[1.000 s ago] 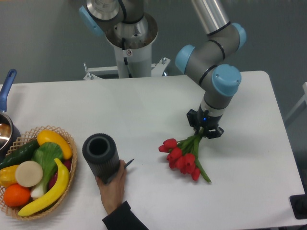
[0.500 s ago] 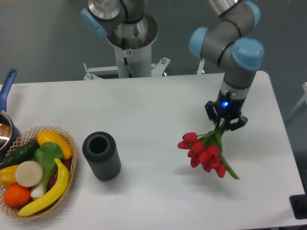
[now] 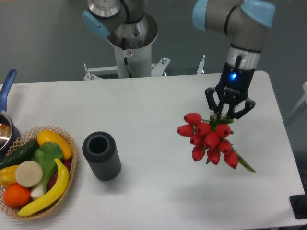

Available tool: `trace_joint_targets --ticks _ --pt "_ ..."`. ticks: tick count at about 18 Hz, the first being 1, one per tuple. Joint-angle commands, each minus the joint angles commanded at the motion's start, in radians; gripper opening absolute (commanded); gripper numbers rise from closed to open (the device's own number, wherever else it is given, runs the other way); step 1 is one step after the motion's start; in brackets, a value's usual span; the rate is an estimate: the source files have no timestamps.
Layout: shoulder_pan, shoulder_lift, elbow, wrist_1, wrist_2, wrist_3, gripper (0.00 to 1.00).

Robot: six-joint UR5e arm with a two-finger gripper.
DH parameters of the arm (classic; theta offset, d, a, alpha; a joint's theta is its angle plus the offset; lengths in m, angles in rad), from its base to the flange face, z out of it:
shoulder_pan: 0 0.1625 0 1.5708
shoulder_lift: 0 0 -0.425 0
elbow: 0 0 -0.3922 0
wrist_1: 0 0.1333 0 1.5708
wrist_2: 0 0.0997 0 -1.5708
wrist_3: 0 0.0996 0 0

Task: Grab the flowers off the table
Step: 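Lift the gripped red tulip bouquet up off the table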

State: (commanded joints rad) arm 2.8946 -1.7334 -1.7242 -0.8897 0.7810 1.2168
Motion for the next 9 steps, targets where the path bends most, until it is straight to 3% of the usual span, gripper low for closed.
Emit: trace_joint_targets --ticks 9 --pt "0.014 0.015 0.000 0.002 -0.006 -0.028 0.27"
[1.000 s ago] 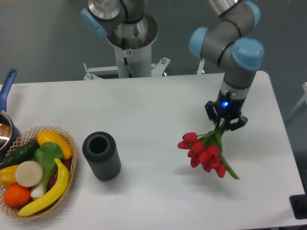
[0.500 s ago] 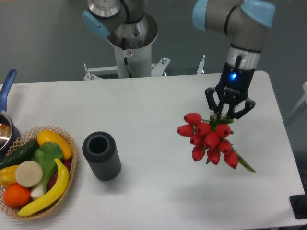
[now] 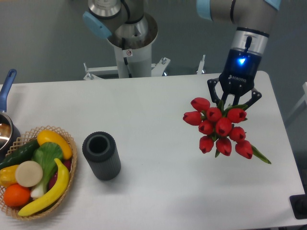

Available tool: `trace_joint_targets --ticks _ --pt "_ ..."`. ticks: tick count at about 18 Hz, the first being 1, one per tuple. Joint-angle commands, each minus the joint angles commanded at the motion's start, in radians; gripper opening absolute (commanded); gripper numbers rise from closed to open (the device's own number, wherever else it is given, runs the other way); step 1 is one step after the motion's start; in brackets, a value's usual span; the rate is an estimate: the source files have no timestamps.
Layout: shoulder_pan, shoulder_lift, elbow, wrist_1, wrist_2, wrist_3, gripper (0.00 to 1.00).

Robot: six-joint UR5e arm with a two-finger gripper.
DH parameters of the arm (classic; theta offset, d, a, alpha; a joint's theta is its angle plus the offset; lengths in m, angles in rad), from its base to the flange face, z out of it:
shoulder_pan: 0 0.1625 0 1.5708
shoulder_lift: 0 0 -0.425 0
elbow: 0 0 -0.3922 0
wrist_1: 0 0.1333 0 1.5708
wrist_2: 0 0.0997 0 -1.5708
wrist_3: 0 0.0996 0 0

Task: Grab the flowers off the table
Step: 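Lift the gripped red tulip bouquet up off the table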

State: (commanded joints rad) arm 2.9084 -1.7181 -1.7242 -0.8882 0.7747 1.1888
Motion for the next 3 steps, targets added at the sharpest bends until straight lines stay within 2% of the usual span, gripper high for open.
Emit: trace_joint_targets --ticks 3 --pt "0.003 0.002 0.000 -0.002 0.000 0.000 0.27"
